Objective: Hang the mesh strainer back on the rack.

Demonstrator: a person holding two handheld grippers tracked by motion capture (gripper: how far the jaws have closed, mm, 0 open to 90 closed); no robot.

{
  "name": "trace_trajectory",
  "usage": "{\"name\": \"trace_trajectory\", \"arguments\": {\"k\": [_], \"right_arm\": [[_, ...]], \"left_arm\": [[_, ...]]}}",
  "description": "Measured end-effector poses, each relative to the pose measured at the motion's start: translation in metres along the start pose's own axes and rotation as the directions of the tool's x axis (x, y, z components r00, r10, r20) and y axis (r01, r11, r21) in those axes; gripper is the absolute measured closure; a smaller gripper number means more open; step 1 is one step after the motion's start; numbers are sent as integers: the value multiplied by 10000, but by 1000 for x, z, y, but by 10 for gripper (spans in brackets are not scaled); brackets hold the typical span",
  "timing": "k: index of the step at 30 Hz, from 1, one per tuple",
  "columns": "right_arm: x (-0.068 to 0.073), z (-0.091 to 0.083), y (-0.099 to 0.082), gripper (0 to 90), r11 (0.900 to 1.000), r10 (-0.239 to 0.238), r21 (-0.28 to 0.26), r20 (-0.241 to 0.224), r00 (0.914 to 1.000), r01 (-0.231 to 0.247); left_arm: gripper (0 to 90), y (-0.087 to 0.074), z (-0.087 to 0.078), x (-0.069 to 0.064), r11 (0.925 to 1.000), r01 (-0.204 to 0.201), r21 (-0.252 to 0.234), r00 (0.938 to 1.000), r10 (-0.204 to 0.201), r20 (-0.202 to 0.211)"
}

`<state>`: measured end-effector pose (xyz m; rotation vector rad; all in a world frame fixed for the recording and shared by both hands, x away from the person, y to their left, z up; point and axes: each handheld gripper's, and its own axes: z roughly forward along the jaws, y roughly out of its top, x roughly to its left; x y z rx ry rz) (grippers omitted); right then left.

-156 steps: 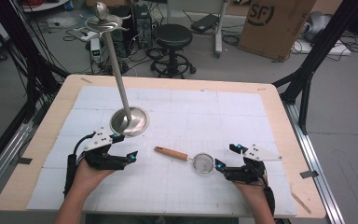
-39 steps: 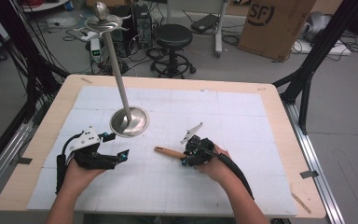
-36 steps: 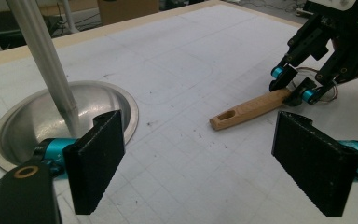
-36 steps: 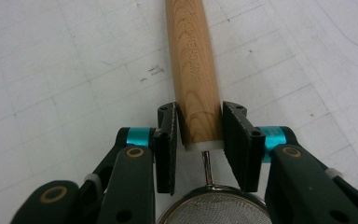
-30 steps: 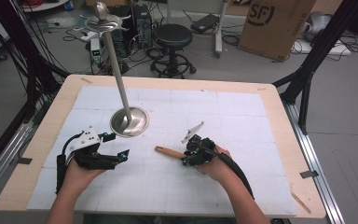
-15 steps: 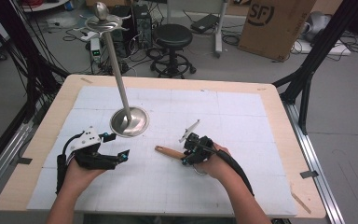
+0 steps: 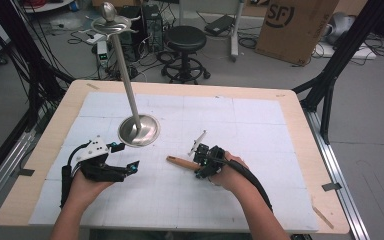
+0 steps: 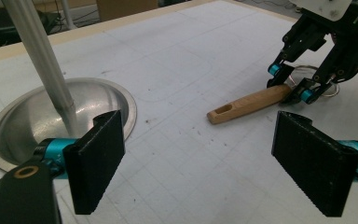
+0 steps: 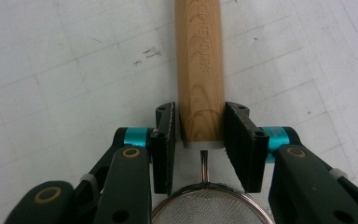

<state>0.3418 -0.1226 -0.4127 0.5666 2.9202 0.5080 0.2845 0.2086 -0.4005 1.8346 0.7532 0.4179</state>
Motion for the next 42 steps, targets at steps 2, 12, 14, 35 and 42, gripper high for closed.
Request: {"name": "trace_trajectory", "arguments": {"k": [2,12,14,35,42], "right_arm": [[1,0,3,640,9998,-93,194,27,10000,93],[1,1,5,678,9993,-29,371,-114,9999,33],[2,1,5,684,9991,52,429,-95,9999,-48],[-15,-42,-11,687,9331,1009,-3337,-1153,9882,-1342],[-17,-61,-15,687,8714,946,-4730,-983,9907,-1301]], "left_arm": [[177,0,0,0,10000,-13,13,10000,13,3],[182,-1,3,-2,9999,-29,120,9999,28,113],[182,0,2,-2,9999,-38,95,9999,37,120],[182,-1,-2,3,9999,109,-21,9999,-109,13],[181,-1,-2,3,10000,87,19,10000,-87,23]]}}
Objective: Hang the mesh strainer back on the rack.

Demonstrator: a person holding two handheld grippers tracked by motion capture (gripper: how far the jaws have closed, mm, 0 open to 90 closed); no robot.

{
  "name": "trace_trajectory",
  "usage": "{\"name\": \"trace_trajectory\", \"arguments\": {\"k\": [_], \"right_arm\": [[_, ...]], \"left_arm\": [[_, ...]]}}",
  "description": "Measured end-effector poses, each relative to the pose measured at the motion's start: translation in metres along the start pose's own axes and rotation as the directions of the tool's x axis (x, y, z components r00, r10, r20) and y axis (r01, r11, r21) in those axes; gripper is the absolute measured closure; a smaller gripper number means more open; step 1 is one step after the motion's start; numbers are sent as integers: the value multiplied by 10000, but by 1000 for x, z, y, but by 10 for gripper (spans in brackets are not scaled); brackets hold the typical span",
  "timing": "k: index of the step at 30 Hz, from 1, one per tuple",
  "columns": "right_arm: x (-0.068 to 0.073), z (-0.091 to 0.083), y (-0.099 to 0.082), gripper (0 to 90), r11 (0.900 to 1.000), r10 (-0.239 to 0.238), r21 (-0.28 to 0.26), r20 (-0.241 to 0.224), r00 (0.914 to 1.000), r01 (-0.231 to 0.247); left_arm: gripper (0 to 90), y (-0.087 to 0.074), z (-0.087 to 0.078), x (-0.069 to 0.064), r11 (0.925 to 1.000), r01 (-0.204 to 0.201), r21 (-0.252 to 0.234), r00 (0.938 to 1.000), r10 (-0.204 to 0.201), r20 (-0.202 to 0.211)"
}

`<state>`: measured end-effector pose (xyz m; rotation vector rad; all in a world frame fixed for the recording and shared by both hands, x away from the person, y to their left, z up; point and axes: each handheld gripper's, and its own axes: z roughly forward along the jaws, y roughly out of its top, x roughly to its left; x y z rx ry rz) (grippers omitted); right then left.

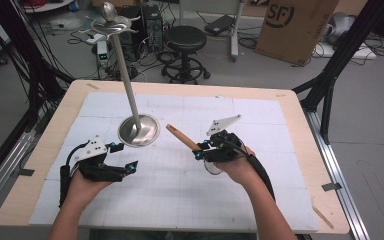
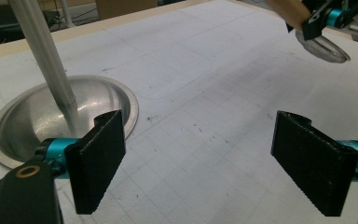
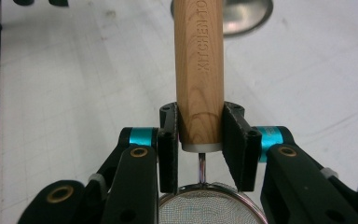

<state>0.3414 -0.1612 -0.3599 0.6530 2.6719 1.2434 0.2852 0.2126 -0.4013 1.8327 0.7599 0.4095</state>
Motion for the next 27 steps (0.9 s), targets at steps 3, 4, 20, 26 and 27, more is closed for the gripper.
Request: {"name": "trace_trajectory", "arguments": {"k": [3,4,20,26,27], "right_arm": [[2,-4,3,687,9985,-257,-488,11,9997,258],[2,-5,4,687,9968,-394,-691,-14,9992,392],[-4,-24,32,686,9465,-702,-3188,-505,9963,505],[-8,-30,53,686,9220,-757,-3828,-310,9966,581],[-9,-30,56,686,9193,-724,-3899,-340,9968,535]], "left_arm": [[181,0,0,0,10000,9,-4,10000,-9,1],[181,0,0,0,10000,19,-7,10000,-19,-15],[181,0,1,-1,10000,-50,12,9999,50,118],[179,0,0,0,10000,-18,-26,9999,18,123],[178,0,1,-1,10000,-28,-13,9999,28,132]]}}
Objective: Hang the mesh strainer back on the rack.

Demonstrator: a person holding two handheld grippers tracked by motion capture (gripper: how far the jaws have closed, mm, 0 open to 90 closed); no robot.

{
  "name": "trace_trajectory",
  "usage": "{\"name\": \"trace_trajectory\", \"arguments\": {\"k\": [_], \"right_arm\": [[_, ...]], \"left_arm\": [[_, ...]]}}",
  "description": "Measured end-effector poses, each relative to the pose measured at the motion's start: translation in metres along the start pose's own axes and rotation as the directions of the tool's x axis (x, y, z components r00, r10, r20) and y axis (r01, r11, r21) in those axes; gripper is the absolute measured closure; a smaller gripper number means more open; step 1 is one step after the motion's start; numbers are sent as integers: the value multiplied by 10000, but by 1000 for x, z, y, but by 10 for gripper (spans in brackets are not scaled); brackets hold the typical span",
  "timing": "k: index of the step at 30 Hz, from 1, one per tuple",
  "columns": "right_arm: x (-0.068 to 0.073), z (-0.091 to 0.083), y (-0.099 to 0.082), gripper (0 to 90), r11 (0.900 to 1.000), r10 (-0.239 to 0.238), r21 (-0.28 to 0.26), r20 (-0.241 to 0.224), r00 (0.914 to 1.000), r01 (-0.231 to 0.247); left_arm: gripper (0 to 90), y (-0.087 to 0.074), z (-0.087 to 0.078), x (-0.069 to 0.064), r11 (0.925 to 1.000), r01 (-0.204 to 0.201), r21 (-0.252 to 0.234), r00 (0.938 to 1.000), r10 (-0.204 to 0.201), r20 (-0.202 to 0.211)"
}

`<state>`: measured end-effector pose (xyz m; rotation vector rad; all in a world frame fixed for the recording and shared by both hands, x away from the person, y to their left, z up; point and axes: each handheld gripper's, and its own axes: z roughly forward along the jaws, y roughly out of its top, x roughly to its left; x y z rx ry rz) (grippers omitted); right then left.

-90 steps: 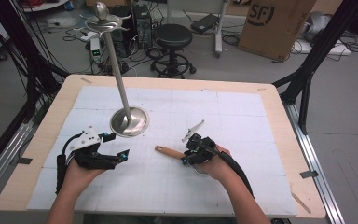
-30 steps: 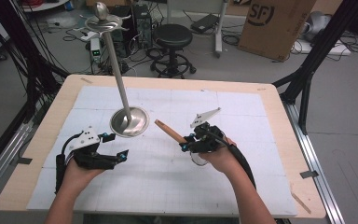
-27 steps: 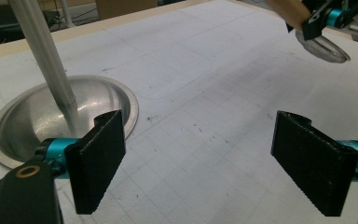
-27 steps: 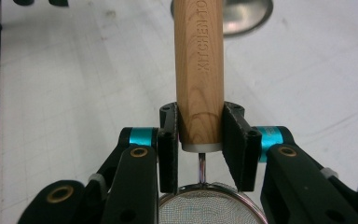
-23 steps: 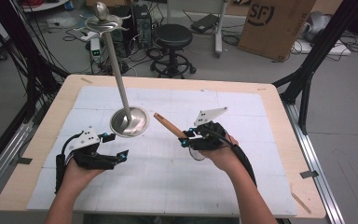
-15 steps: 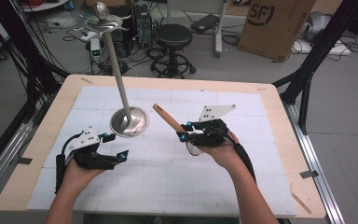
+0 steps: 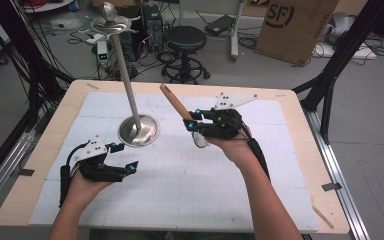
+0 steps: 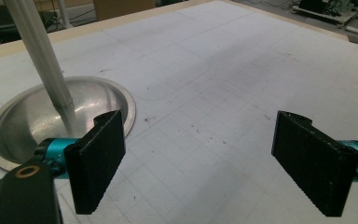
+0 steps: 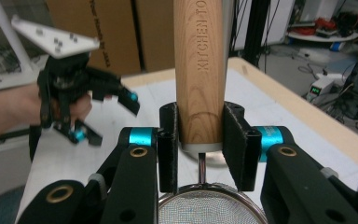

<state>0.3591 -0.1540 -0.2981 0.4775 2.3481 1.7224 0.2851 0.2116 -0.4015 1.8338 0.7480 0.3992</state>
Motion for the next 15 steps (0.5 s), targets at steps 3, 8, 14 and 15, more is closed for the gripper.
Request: {"name": "trace_trajectory", "arguments": {"k": [3,8,14,15], "right_arm": [[-5,4,10,686,9999,-34,-135,22,10000,34],[-9,10,32,686,9993,-257,-257,29,9997,258],[-12,17,56,686,9976,-595,-359,40,9982,596],[-13,17,59,686,9975,-608,-347,75,9981,611]], "left_arm": [[178,0,1,-1,10000,-22,-29,10000,22,62],[177,1,0,-1,9999,18,-118,10000,-17,94],[177,1,0,-1,10000,11,-95,9999,-9,117],[177,1,0,-1,9999,32,-117,9999,-30,125]]}}
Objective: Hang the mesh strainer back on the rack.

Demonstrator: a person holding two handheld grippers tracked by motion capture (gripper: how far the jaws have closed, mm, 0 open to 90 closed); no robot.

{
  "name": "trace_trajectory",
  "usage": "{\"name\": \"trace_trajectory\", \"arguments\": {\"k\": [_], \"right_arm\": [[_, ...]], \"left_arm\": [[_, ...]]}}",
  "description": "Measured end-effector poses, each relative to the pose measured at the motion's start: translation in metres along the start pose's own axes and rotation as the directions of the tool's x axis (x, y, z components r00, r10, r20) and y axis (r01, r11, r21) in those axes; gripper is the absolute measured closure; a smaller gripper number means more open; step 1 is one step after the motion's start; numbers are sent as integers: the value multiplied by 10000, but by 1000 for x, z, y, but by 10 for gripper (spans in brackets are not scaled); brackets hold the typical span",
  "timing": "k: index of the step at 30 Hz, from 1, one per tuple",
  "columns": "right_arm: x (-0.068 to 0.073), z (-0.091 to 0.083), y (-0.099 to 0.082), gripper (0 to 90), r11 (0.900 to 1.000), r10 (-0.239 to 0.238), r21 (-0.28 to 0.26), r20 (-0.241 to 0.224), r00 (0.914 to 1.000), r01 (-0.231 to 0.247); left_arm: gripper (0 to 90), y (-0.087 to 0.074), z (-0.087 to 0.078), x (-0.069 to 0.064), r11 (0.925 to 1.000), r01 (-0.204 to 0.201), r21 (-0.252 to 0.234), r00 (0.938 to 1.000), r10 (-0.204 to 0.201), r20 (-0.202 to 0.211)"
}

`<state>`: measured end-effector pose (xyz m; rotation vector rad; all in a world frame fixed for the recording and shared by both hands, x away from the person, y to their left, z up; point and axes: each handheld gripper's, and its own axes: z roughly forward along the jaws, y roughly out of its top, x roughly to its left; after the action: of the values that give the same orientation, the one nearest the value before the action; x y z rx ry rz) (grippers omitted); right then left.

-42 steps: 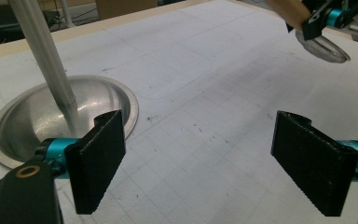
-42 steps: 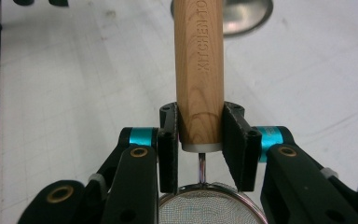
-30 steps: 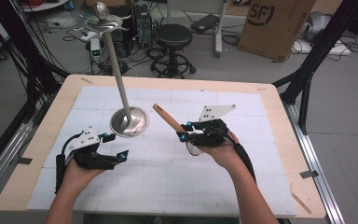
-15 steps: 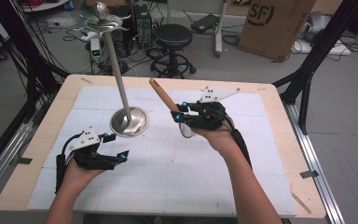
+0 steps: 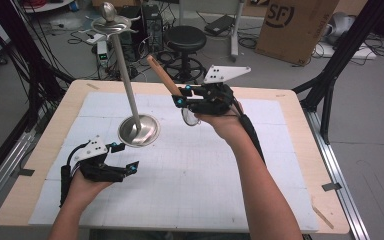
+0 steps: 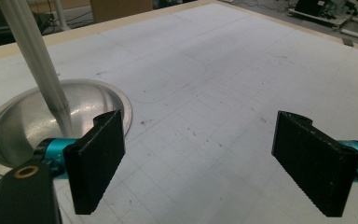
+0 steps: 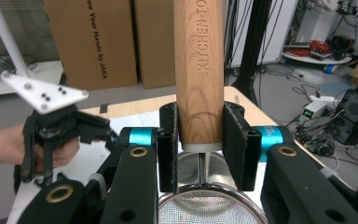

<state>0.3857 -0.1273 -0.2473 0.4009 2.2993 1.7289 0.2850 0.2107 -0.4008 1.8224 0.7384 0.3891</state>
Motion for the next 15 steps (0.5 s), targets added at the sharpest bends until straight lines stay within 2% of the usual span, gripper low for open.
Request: {"name": "trace_trajectory", "arguments": {"k": [8,15], "right_arm": [[-13,7,24,686,9997,-135,203,80,9999,133],[-20,11,40,686,9998,-212,-20,295,9993,212]], "left_arm": [[177,1,-1,1,9998,152,-115,9999,-151,79],[176,1,-2,1,9997,167,-180,9998,-165,133]]}}
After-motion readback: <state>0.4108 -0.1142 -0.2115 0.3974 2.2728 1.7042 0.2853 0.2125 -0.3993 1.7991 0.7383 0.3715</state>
